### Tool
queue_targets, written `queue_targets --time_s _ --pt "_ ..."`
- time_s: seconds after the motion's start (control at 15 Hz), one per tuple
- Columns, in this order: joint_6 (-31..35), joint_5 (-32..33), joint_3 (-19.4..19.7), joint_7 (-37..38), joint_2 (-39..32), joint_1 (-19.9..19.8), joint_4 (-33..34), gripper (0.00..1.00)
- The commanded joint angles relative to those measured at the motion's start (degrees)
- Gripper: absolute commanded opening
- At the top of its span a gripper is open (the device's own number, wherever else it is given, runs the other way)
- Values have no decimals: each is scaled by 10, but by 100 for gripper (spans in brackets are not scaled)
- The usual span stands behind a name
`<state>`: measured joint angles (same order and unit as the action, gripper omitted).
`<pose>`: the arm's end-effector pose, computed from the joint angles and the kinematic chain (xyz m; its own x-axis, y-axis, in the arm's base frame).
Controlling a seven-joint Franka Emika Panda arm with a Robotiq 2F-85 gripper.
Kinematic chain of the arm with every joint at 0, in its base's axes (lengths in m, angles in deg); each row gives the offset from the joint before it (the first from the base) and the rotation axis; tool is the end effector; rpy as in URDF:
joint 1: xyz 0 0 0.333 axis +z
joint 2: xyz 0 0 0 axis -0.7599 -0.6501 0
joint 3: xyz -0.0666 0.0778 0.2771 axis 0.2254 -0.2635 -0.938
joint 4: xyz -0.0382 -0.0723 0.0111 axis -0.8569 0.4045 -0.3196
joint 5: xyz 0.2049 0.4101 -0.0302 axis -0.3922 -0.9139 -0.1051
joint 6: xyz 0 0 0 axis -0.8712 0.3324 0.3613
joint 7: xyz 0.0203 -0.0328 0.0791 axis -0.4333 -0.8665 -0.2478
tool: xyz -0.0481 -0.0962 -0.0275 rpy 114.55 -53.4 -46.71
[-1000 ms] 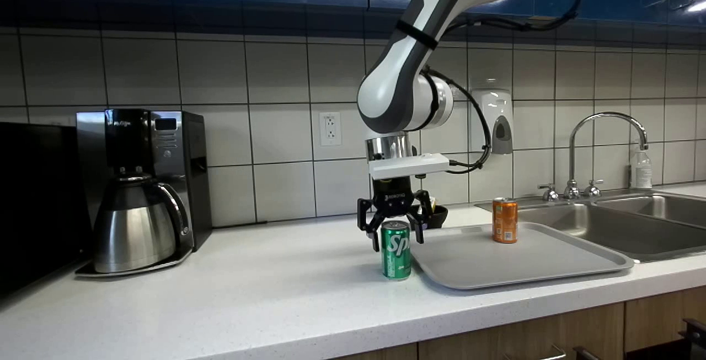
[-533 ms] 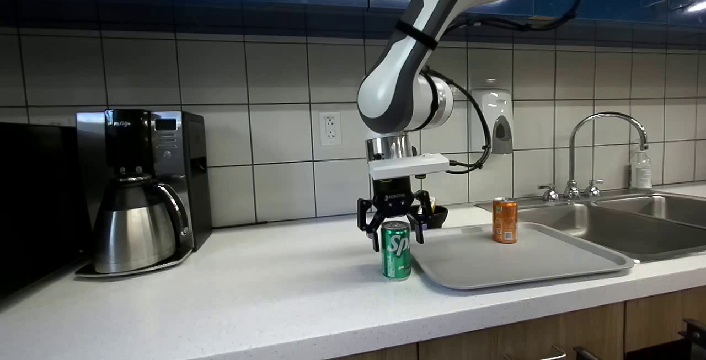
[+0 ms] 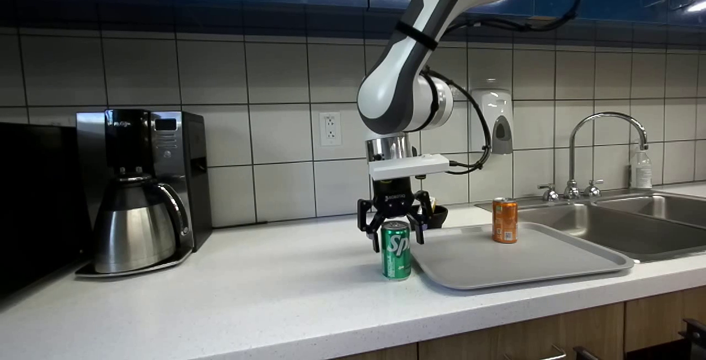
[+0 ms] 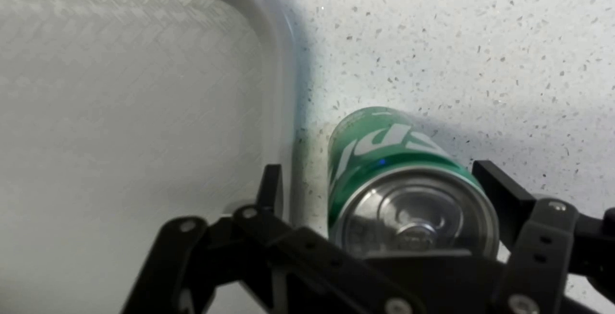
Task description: Pick up the orange can and place it on the gray tray, pick up the green can and place it on the gray tray
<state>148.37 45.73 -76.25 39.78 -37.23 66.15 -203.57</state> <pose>0.5106 0.2512 0.1514 0.9962 0.0393 -0.0773 0.0435 -0.9977 0.0529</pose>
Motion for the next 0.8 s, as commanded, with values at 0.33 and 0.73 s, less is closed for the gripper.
queue_targets --time_s 0.33,0.73 --pt "0 7 7 -2 1 9 1 40" --pt "-5 37 5 1 22 22 -4 40"
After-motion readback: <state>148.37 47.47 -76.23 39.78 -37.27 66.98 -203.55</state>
